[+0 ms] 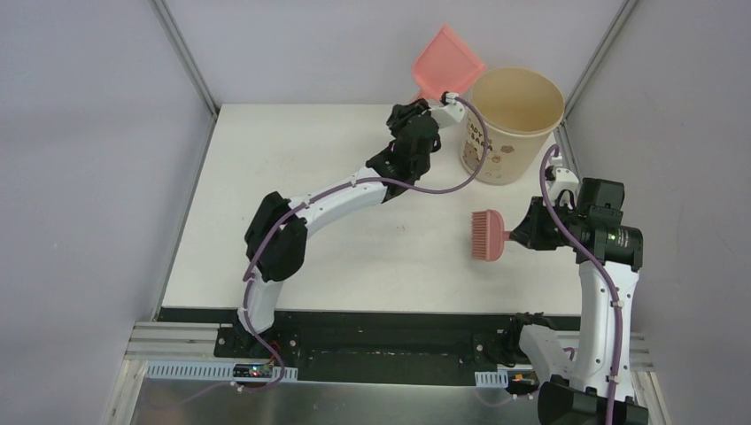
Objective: Sweep away the paper scraps from the table
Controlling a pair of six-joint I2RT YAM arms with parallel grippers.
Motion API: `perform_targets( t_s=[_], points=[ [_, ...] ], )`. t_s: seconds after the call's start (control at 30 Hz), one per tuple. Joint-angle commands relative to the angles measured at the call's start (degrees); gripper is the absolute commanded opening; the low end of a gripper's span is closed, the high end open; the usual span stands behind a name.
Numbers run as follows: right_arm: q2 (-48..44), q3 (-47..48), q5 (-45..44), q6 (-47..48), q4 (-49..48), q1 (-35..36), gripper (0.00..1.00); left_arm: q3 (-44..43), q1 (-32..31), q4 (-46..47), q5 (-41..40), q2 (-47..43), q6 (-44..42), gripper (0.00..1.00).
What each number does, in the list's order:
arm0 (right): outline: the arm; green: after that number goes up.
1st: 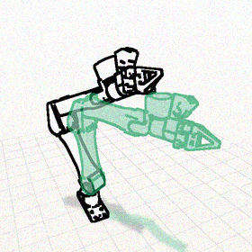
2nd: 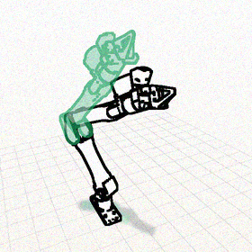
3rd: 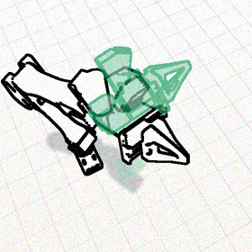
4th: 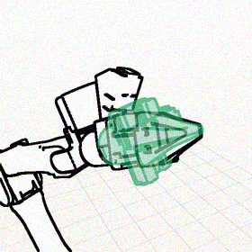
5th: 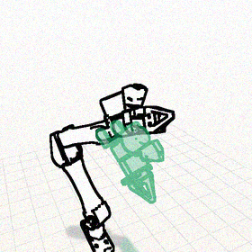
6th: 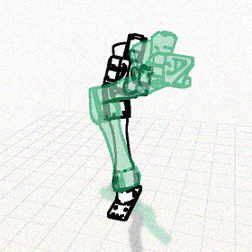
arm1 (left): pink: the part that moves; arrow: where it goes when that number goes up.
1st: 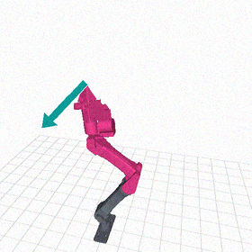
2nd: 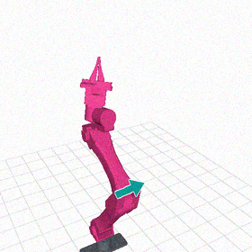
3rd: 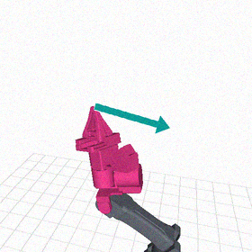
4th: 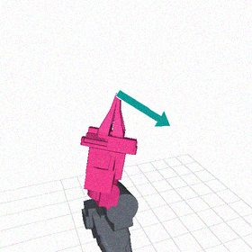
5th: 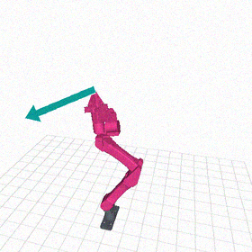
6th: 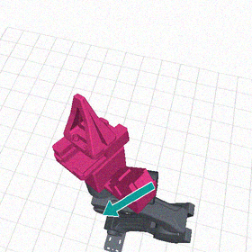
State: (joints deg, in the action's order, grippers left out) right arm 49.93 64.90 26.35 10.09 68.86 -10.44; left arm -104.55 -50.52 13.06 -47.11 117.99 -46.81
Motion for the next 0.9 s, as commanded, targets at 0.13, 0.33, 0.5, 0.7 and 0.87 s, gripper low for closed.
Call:
perform_targets(
  t_s=[0.13, 0.33, 0.5, 0.7, 0.87],
  points=[
    [0.16, 0.57, 3.40, -0.95, -2.97, -0.33, 0.00, 13.75, 0.25, -29.39, 1.67, -19.51, 27.89, 0.00],
    [-0.12, 0.98, 3.88, -0.88, -2.39, -0.37, 0.00, 20.68, 0.30, -46.72, 3.93, -28.47, 38.58, 0.00],
    [1.60, 1.97, 5.25, 0.14, -1.10, -0.37, 0.00, 30.27, 0.32, -57.95, 19.90, -36.53, 49.69, 0.00],
    [5.21, 2.69, 10.89, 2.91, -0.33, -0.37, 0.00, 40.95, 0.30, -59.67, 33.51, -46.03, 58.67, 0.00],
    [11.44, 3.15, 20.32, 5.54, 1.17, 1.49, 0.00, 46.16, 0.30, -59.01, 41.38, -48.63, 62.20, 0.00]
  ],
)
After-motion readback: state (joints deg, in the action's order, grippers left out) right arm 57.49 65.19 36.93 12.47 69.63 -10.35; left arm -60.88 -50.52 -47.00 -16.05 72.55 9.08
